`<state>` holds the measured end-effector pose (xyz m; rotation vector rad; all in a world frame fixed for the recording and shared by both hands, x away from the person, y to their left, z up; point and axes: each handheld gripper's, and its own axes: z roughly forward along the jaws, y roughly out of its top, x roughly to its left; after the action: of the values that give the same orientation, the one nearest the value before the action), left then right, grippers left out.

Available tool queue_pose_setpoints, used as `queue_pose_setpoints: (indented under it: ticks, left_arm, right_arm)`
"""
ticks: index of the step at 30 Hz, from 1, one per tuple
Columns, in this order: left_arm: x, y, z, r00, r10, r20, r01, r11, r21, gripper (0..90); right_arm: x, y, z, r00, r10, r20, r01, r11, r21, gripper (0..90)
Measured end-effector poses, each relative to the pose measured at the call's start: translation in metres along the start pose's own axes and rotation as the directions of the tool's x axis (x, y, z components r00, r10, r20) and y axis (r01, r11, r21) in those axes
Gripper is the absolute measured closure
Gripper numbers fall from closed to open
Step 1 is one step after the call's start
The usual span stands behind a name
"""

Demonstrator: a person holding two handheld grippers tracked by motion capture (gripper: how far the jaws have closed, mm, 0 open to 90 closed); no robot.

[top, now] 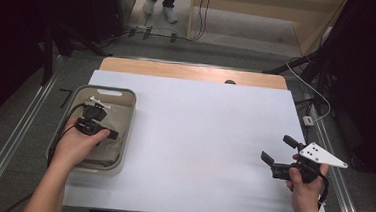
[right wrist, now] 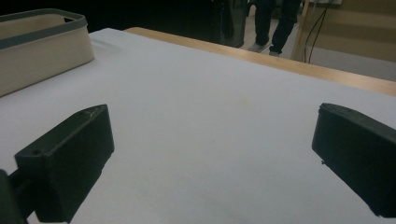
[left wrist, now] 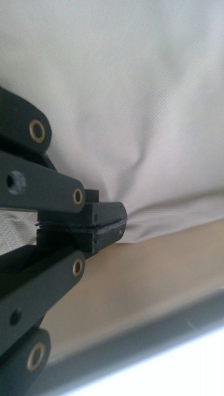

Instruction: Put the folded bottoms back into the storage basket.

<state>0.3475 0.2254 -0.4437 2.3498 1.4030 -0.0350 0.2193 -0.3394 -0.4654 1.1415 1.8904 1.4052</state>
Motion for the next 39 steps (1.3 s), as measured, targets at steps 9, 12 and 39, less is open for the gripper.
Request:
queue_pose_setpoints:
  ticks: [9, 12, 39]
  left_arm:
    - [-0.005, 0.002, -0.001, 0.9975, 0.019, -0.068, -0.025, 0.9952, -0.094, 73.1]
    - [-0.005, -0.001, -0.014, 0.9963, -0.006, -0.085, -0.009, 0.9836, -0.180, 62.2]
    - [-0.061, -0.046, -0.049, 0.9760, 0.218, 0.005, -0.142, 0.6540, -0.743, 0.0]
  right_arm:
    - [-0.002, -0.001, -0.001, 0.9999, -0.009, 0.013, 0.009, 1.000, 0.005, 0.0]
    - [-0.004, -0.001, -0.003, 0.9998, -0.009, 0.016, 0.009, 1.000, 0.003, 0.0]
    - [-0.019, -0.007, -0.015, 0.9981, 0.017, 0.059, -0.017, 1.000, -0.004, 0.0]
